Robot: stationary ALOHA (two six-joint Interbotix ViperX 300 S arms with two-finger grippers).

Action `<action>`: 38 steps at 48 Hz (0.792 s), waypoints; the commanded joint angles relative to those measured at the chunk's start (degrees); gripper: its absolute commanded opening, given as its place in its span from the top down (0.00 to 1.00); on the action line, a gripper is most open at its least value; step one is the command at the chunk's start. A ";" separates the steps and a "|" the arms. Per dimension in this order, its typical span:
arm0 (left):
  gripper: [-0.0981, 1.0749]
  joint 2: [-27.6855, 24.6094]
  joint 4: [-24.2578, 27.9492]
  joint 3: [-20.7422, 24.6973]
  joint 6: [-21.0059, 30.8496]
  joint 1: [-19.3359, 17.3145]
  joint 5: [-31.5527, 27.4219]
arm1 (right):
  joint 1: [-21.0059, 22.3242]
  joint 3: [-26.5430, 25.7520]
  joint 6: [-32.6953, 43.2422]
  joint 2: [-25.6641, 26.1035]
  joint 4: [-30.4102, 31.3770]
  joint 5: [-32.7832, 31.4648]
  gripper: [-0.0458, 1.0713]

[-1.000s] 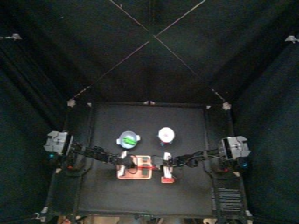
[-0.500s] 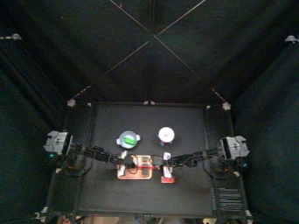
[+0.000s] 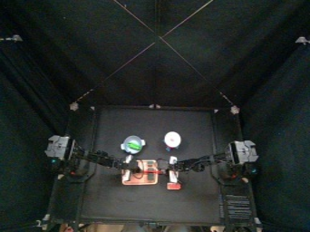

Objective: Cut sushi roll

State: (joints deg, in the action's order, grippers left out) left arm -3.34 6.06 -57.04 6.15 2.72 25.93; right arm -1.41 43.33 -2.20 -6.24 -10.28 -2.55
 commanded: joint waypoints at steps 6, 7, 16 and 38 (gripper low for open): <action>0.66 0.97 0.53 1.41 -0.18 -0.26 0.35 | 1.41 -1.49 0.00 2.20 0.00 0.35 0.64; 0.66 0.97 0.53 1.41 -0.18 -0.18 0.35 | 1.41 -1.49 0.00 2.29 0.00 0.35 0.64; 0.66 1.05 0.53 1.41 -0.18 -0.18 0.35 | 1.93 -1.41 0.00 2.64 -0.35 0.35 0.64; 0.66 2.29 1.05 1.49 -0.18 0.09 0.35 | 1.93 -1.49 0.00 3.60 -0.26 0.09 0.64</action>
State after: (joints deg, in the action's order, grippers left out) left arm -2.90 6.59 -57.04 6.06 2.46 25.93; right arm 0.09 43.33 -2.29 -5.54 -10.55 -2.81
